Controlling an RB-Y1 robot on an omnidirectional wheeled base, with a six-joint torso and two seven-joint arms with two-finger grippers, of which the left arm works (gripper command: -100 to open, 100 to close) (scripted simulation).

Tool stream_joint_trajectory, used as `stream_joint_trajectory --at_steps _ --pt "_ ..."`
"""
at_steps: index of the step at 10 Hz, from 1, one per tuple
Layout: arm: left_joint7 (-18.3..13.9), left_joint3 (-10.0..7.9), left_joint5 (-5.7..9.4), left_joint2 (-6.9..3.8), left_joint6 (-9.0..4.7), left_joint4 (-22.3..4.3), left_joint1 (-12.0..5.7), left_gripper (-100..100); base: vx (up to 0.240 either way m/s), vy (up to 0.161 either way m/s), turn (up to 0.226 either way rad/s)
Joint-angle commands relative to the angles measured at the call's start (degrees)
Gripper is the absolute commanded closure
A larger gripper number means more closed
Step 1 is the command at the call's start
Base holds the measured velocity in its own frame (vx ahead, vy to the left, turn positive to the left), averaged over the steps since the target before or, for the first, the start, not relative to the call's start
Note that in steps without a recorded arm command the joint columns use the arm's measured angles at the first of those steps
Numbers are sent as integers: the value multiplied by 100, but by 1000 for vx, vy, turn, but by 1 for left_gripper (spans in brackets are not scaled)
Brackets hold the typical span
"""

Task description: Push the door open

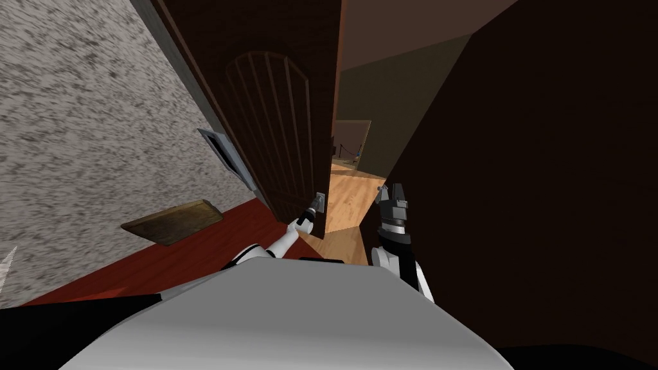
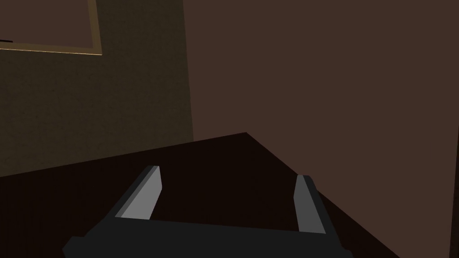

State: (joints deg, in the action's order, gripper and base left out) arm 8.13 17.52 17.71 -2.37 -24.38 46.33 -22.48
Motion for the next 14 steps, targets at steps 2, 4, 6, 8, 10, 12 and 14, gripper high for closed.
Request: stream_joint_trajectory --at_steps 2,4,6,8,10,12,14 --pt "195 -115 157 -81 -50 -49 -29 100 120 -47 31" --pt "350 -206 282 -125 -90 -89 -52 100 156 -73 35" --pt "538 -317 433 -160 -138 -136 -80 100 180 -79 39" --pt "750 -442 603 -179 -193 -190 -111 100 213 -86 92" --pt "773 -449 652 -157 -143 -132 -75 -100 83 -68 83" --pt "766 -448 660 -144 -128 -125 -74 -100 -222 -39 10" --pt "746 -444 683 -83 -86 -108 -70 -100 -226 -6 29"
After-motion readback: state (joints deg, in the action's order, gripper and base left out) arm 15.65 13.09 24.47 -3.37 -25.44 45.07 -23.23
